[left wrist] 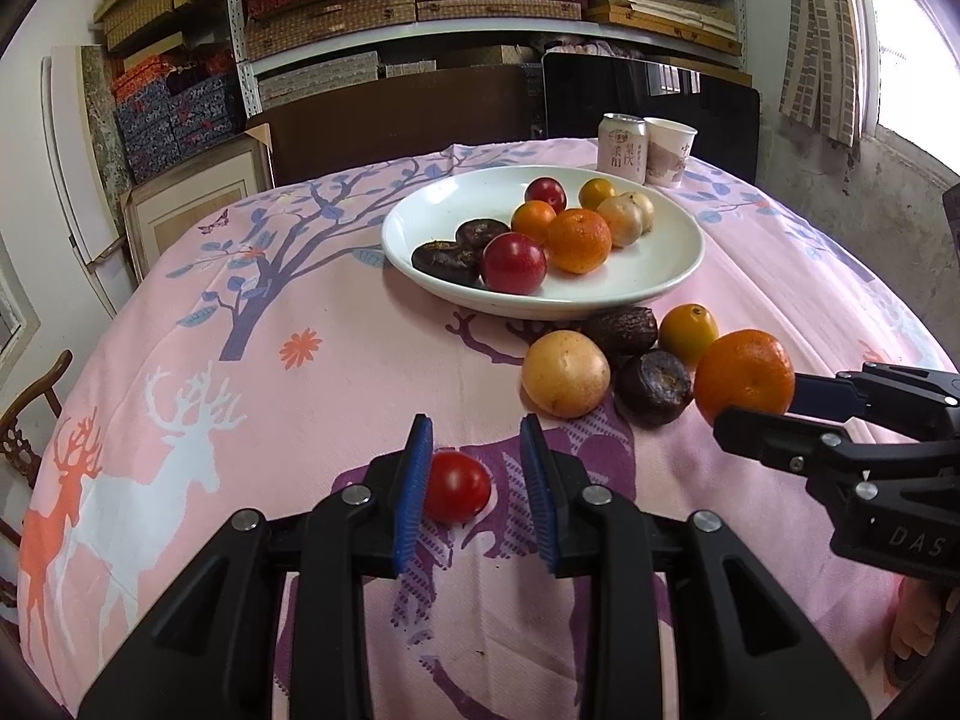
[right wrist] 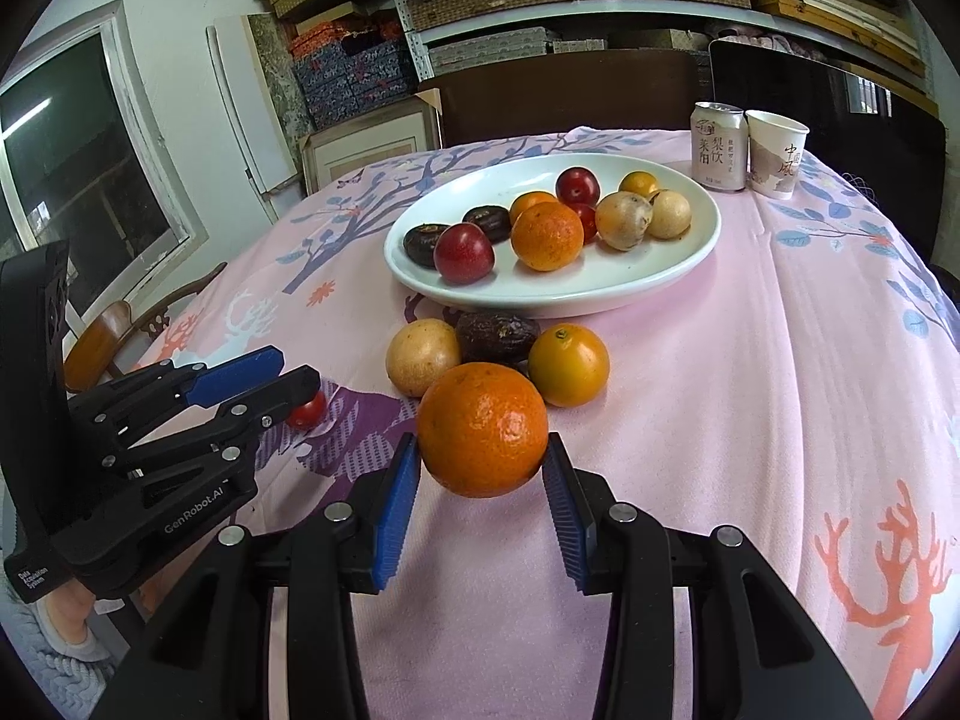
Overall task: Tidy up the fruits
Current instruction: 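Carry the tomato and orange over the white plate with both tools, then lower the tomato and orange onto the plate and open both tools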
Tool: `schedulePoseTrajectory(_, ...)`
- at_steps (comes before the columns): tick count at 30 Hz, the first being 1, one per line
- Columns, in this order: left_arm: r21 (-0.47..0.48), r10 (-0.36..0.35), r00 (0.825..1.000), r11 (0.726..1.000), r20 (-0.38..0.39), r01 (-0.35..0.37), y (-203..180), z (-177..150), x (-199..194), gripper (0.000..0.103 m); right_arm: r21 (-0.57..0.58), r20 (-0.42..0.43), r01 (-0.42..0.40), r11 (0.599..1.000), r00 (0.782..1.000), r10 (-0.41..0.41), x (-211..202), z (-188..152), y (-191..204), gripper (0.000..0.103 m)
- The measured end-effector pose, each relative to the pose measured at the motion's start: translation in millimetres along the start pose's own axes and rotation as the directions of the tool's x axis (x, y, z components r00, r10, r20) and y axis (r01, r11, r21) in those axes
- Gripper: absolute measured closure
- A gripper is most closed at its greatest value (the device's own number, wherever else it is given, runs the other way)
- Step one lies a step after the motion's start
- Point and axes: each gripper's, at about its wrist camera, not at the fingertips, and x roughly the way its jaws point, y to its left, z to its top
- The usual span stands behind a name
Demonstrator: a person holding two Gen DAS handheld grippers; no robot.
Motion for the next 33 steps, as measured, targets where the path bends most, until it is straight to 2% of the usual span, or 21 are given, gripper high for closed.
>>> schedulePoseTrajectory(5,-0.002,0.001,1.0,1.0,0.029,-0.001,-0.2,8.8,-7.3,0.073,0.031,0.036,-0.002,1.0,0.999,0.001,-9.2,5.1,-6.5,0.061)
schedulePoseTrajectory(10,-0.017,-0.023,0.998,1.0,0.055,0.024,1.7,47.4,-3.4,0.073,0.061,0.091,0.027,0.998,0.995,-0.033,-20.2,36.1,-21.2,0.061)
schedulePoseTrajectory(15,-0.038,-0.053,0.998,0.998,0.044,0.055,-5.0,86.5,28.9,0.073,0.083,0.113,0.056,0.995,0.991,-0.065,-9.4,72.8,-34.6,0.061)
schedulePoseTrajectory(21,-0.048,-0.054,0.998,0.997,0.017,0.055,-12.8,105.9,73.5,0.073,0.113,0.086,0.058,0.992,0.994,-0.068,27.2,89.1,-48.6,0.061)
schedulePoseTrajectory(22,-0.053,-0.052,0.999,0.997,0.015,0.053,-12.7,108.8,78.9,0.069,0.111,0.077,0.061,0.992,0.995,-0.07,32.4,90.2,-49.5,0.059)
schedulePoseTrajectory(23,-0.057,-0.052,0.998,0.997,0.017,0.053,-12.3,110.1,83.3,0.053,0.106,0.074,0.068,0.992,0.994,-0.076,38.1,91.2,-50.6,0.058)
schedulePoseTrajectory(24,-0.061,-0.044,0.999,0.997,0.023,0.045,-11.3,110.8,86.7,0.042,0.1,0.079,0.076,0.992,0.993,-0.084,40.4,91.1,-51.7,0.052)
schedulePoseTrajectory(25,-0.066,-0.017,0.999,0.998,0.033,0.019,-9.3,110.3,88.0,0.029,0.103,0.086,0.099,0.99,0.99,-0.108,40.6,90.2,-52.9,0.041)
schedulePoseTrajectory(26,-0.067,-0.01,0.999,0.998,0.039,0.013,-6.8,109.7,89.0,0.021,0.107,0.095,0.113,0.988,0.988,-0.123,39.0,89.7,-55.0,0.036)
schedulePoseTrajectory(33,-0.13,-0.019,0.999,0.991,0.039,0.024,15.1,103.4,74.9,0.019,0.12,0.138,0.099,0.988,0.984,-0.116,22.7,81.8,-56.8,0.036)
